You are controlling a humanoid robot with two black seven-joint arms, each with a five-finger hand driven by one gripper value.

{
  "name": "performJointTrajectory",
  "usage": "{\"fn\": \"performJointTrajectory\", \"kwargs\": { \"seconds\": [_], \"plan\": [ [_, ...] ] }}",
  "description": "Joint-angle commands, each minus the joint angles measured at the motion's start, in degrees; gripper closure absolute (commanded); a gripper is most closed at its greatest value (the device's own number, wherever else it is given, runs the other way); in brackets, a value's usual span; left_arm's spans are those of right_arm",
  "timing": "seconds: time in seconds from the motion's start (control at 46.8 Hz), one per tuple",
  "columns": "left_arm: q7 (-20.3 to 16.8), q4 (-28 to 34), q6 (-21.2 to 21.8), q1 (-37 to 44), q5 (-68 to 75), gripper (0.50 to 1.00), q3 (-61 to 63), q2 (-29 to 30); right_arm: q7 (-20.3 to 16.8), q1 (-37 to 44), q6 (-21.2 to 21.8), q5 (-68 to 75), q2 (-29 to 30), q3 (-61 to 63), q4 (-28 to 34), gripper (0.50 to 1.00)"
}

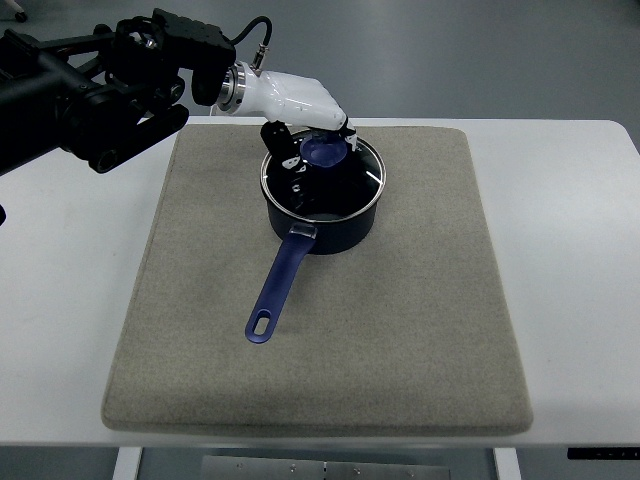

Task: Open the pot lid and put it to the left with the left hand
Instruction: 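Close the left hand fingers around the blue lid knob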

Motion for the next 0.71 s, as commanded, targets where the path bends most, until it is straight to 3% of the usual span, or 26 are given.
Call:
{"fn": "performJointTrajectory", "kwargs": {
  "seconds": [0.0, 0.684],
  "plan": [
    [0.01, 0.08, -0.02, -0.29, 0.27, 1.0, 0.03, -0.02, 0.0, 0.0, 0.0, 0.0, 0.0, -0.02, 0.02, 0.583],
    [0.01, -0.01, -0.38, -1.17, -0.34, 1.0, 0.03, -0.11, 0.0, 0.0, 0.0, 0.0, 0.0, -0.02, 0.02, 0.583]
  ]
}}
